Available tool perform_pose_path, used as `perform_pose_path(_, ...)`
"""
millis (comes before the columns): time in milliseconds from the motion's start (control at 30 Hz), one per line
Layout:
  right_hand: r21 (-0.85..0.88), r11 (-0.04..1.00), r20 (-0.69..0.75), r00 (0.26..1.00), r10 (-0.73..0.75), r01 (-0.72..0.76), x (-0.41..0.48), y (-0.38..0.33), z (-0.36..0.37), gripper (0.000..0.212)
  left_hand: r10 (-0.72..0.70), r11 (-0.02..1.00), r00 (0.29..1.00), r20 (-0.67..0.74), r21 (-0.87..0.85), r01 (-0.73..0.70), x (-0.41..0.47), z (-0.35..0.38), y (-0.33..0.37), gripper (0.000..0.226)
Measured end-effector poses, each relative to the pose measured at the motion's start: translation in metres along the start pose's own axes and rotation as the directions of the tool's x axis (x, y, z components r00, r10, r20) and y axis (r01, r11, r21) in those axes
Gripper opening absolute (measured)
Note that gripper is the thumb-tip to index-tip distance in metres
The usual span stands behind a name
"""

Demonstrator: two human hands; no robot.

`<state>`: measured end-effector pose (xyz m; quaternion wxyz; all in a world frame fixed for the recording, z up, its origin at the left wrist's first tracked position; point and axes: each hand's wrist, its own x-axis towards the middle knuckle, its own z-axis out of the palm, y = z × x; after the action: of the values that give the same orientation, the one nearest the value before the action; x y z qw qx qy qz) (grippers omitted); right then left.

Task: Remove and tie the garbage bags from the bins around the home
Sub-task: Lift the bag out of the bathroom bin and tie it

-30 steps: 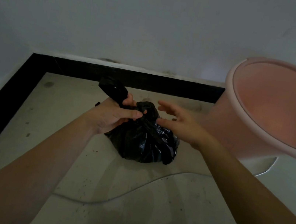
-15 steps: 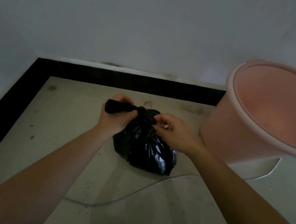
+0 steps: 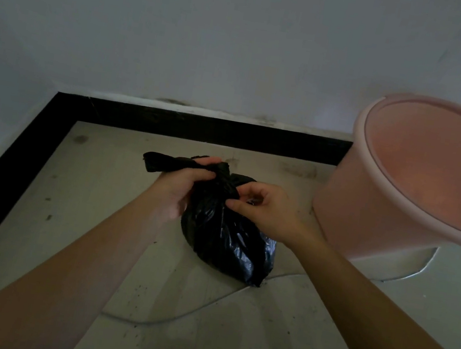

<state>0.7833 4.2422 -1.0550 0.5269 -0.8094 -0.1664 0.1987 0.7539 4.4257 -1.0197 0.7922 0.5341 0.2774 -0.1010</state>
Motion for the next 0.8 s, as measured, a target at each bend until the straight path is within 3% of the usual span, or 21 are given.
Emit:
perform_pose_path(167,-0.031,0.999,0.045,0.999,0.014,-0.012,-0.001,0.001,0.003,0.024,0.000,0.991,1.000,0.010,-0.133,0.002,0.001,-0.003,-0.003,0.027)
perform_pose_path(333,0.064,0.990,0.121,0.985,0.120,-0.129,-0.005,0.001,-0.005,0.026,0.104,0.994,0.993,-0.062,0.020,-0.103,0.005,-0.006,-0.009,0.025)
perform_pose_path(467,0.085,0.984,0.173,0.975,0.142,-0.158,-0.007,0.000,-0.011,0.022,0.101,0.995,0.992,-0.071,0.014,-0.100,0.005,-0.004,-0.011,0.019)
perform_pose_path(700,0.074,0.990,0.175,0.979,0.103,-0.118,-0.007,0.008,-0.007,0.023,0.131,0.991,0.991,-0.018,0.015,-0.131,0.011,-0.010,-0.015,0.019)
perform_pose_path(800,0.053,0.995,0.061,0.995,0.081,-0.084,-0.003,0.009,-0.008,0.022,0.153,0.988,0.988,-0.011,0.019,-0.153,0.012,-0.010,-0.016,0.023)
